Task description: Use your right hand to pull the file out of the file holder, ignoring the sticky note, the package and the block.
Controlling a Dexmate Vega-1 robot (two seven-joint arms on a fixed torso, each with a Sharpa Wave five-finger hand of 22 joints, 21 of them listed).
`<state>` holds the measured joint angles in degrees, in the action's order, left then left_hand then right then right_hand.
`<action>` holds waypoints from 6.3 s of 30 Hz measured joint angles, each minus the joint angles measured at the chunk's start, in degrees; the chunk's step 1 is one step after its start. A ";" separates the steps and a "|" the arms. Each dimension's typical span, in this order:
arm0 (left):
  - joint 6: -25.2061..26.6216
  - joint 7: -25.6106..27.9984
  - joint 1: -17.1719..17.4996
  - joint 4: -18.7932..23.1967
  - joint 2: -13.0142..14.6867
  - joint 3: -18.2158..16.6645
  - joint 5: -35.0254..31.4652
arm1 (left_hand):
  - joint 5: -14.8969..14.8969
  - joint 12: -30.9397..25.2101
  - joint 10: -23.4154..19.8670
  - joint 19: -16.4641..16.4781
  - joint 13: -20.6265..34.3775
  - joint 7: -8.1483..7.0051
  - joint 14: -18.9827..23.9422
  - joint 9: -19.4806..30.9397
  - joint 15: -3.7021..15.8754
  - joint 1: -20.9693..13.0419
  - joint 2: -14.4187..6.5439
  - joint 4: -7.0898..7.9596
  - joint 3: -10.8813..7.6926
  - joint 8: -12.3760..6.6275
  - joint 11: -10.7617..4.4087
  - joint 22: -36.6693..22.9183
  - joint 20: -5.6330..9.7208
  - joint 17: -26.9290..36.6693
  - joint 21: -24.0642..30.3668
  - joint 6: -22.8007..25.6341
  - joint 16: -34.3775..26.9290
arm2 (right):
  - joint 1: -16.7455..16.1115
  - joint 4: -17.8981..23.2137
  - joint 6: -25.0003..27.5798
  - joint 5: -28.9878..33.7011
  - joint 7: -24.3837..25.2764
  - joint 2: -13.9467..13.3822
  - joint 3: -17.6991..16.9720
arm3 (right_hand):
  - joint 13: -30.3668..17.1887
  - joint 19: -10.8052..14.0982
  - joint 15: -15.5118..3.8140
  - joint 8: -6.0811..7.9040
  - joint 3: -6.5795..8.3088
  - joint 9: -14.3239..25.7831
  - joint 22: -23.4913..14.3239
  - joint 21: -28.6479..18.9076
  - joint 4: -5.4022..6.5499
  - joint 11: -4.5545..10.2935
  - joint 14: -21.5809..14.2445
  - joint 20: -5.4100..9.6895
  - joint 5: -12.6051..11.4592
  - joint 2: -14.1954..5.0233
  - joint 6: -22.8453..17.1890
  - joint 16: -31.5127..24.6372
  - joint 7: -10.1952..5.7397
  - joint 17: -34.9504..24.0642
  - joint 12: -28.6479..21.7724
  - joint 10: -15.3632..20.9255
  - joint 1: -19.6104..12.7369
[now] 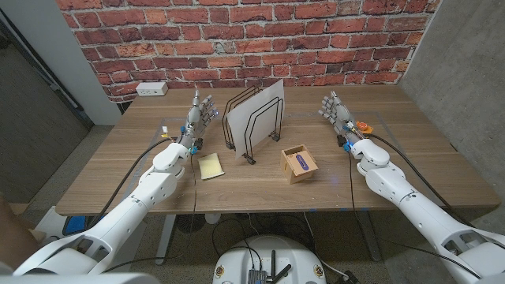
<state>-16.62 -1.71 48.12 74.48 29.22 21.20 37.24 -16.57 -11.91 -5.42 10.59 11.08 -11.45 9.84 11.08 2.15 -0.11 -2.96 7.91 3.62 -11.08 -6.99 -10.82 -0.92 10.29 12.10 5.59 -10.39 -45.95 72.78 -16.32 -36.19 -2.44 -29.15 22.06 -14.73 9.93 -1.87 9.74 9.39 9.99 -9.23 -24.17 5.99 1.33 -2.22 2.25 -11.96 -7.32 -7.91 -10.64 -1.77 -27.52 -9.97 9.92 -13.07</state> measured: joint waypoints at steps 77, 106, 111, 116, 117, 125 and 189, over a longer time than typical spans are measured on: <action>0.00 -0.08 -0.02 -0.07 0.02 -0.04 0.04 | 0.00 0.00 0.00 0.19 -0.03 0.02 0.20 -0.02 0.20 0.00 0.01 -0.02 0.00 0.00 0.02 0.02 0.20 -0.03 -0.02 0.00 0.02 | -0.86 25.89 14.78 17.67 10.99 -11.97 1.84 | 3.81 -1.47 0.01 0.22 2.29 -0.12 0.02 5.23 -2.49 1.94 0.66 0.02 -0.41 0.30 3.45 0.00 -1.26 5.00 -0.22 -2.39 -1.06; 0.04 -0.08 -0.01 -0.04 0.03 -0.04 0.05 | 0.00 0.00 0.00 0.19 -0.03 0.02 0.20 -0.03 0.20 0.00 0.01 -0.02 0.00 0.00 0.02 0.03 0.20 -0.03 -0.03 0.00 0.02 | 3.39 36.09 25.65 29.00 7.96 -17.31 4.99 | 4.34 -1.98 -0.17 0.64 4.10 -0.12 0.03 8.09 -5.71 3.10 -0.18 -0.56 -0.04 0.37 2.60 -0.40 -1.48 8.35 -0.89 -0.61 -3.24; 0.04 -0.08 -0.01 -0.04 0.02 -0.04 0.05 | 0.00 0.00 0.00 0.19 -0.04 0.02 0.20 -0.03 0.20 0.00 0.01 -0.02 0.00 0.00 0.02 0.03 0.20 -0.03 -0.03 0.00 0.02 | 4.27 37.15 26.56 30.35 7.11 -17.76 5.59 | 4.34 -1.96 -0.18 0.64 4.51 -0.12 0.03 8.47 -6.57 3.41 -0.78 -2.01 -0.01 0.22 2.30 -0.40 -1.78 9.12 -0.89 -0.31 -4.00; 0.04 -0.09 -0.02 -0.04 0.02 -0.03 0.05 | 0.00 0.00 0.00 0.19 -0.03 0.02 0.20 -0.03 0.20 0.00 0.01 -0.02 0.00 0.00 0.02 0.03 0.20 -0.03 -0.03 0.00 0.02 | 5.34 38.32 27.87 32.07 6.00 -18.30 6.30 | 4.34 -1.68 -0.17 0.64 4.95 -0.12 0.03 8.92 -7.42 3.91 -0.80 -2.29 -0.01 0.30 2.30 -0.40 -1.78 9.70 -0.89 -0.43 -4.67; 0.04 -0.09 -0.02 -0.05 0.03 -0.03 0.05 | 0.00 0.00 0.00 0.19 -0.04 0.02 0.20 -0.03 0.20 0.00 0.01 -0.02 0.00 0.00 0.03 0.03 0.20 -0.03 -0.03 0.00 0.02 | 5.59 38.59 28.32 32.63 5.60 -18.43 6.47 | 4.34 -1.89 -0.17 0.64 5.14 -0.12 0.03 9.20 -7.65 3.91 -0.80 -2.50 -0.01 0.18 2.30 -0.40 -1.78 9.79 -0.89 -0.43 -4.79; 0.04 -0.10 -0.04 -0.06 0.02 -0.03 0.05 | 0.00 0.00 0.00 0.19 -0.04 0.02 0.20 -0.03 0.20 0.00 0.01 -0.02 0.00 0.00 0.02 0.03 0.20 -0.03 -0.03 0.00 0.02 | 7.50 40.48 30.53 35.73 3.19 -19.25 7.71 | 4.33 -1.23 -0.17 0.64 5.67 -0.12 -0.26 9.65 -9.04 4.13 -0.79 -5.14 0.34 0.07 1.99 -0.40 -2.09 10.76 -0.89 -0.65 -6.11; 0.00 -0.13 -0.13 -0.19 -0.01 -0.01 0.03 | 0.00 0.00 0.00 0.19 -0.04 -0.18 0.20 0.26 0.20 0.00 0.01 -0.02 0.00 0.00 0.03 0.03 0.20 -0.03 -0.04 -0.21 0.02 | 33.64 40.64 32.64 61.23 -36.47 -15.13 22.55 | 3.12 4.85 -0.38 3.30 15.40 0.82 -0.26 12.75 -16.73 4.40 -12.15 -5.37 -4.88 4.53 -6.37 -3.43 -2.74 16.08 -2.56 7.88 -28.36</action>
<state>-16.62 -1.84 47.99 74.29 29.22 21.19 37.28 -16.57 -11.90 -5.42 10.77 11.04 -11.64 10.03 11.35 2.35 -0.11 -2.96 7.89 3.63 -11.08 -6.96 -10.78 -0.72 10.26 12.06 5.38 -10.37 -12.31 113.42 16.32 25.05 -38.91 -44.28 44.61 -11.61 14.78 -2.26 13.03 24.79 10.81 -9.49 -11.43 -10.74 5.73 -14.37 -3.11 -16.84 -2.79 -14.28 -14.06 -4.51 -11.44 -12.53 17.81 -41.43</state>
